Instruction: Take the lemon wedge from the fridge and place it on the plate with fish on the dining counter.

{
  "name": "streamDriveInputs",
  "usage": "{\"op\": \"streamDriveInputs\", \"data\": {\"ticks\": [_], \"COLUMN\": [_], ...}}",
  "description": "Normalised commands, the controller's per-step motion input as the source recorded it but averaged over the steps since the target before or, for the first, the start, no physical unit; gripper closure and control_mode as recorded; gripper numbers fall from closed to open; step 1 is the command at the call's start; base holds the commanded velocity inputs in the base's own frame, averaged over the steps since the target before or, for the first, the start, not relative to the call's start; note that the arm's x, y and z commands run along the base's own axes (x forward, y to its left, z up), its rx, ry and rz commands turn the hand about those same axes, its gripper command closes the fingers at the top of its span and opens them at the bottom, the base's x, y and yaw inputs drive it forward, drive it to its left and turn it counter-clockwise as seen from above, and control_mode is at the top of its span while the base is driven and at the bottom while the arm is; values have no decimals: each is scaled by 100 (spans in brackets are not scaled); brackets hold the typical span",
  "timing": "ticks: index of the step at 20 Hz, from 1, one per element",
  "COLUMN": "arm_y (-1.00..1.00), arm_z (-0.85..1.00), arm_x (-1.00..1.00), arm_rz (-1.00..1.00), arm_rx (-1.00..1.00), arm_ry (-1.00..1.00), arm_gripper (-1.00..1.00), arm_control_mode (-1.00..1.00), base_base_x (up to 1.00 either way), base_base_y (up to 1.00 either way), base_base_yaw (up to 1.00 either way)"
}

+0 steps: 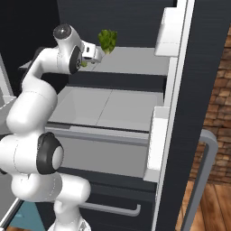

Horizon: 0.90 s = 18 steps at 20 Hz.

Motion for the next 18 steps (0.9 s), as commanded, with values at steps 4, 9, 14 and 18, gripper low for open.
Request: {"op": "streamDriveInputs", "data": {"ticks": [4,9,14,18], "arm_y": [0,2,1,3], "arm_z": [-1,-7,-14,-13], "arm_x": [16,53,34,14], "arm_rz": [0,0,0,0], "arm_rx": [0,0,0,0], "arm_ry": [0,1,5,5], "arm_gripper": [-100,-100,-100,-100], "arm_control_mode": [-100,-100,-100,-100], "base_base_x": [0,0,0,0], "base_base_y": [0,0,0,0], "base_base_yaw": [0,0,0,0]}}
